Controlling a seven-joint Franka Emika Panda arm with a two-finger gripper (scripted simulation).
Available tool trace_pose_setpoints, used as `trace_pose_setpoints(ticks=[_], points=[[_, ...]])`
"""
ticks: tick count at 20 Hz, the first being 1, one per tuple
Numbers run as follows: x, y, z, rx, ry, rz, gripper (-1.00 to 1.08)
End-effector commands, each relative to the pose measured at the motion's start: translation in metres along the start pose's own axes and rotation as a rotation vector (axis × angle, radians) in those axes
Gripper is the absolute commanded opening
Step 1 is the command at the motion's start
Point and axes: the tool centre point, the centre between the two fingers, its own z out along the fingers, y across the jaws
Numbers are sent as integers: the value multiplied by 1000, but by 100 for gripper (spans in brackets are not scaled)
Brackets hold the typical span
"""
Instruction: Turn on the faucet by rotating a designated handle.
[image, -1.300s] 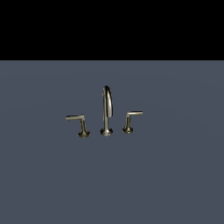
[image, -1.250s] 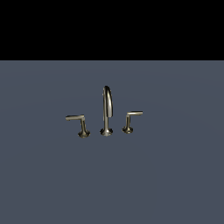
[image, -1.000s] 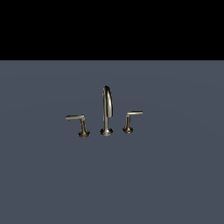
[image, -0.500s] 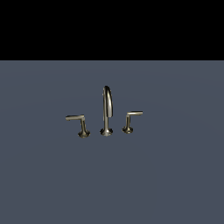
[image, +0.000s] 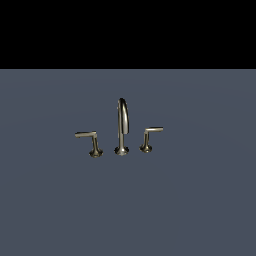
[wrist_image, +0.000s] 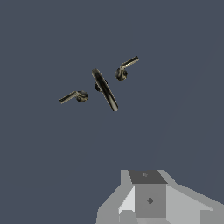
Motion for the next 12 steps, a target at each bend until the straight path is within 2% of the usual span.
trace_pose_setpoints(ticks=[1, 12], points=[[14, -7, 19, 0, 1, 65, -100], [77, -24, 99, -1, 3, 333, -100]])
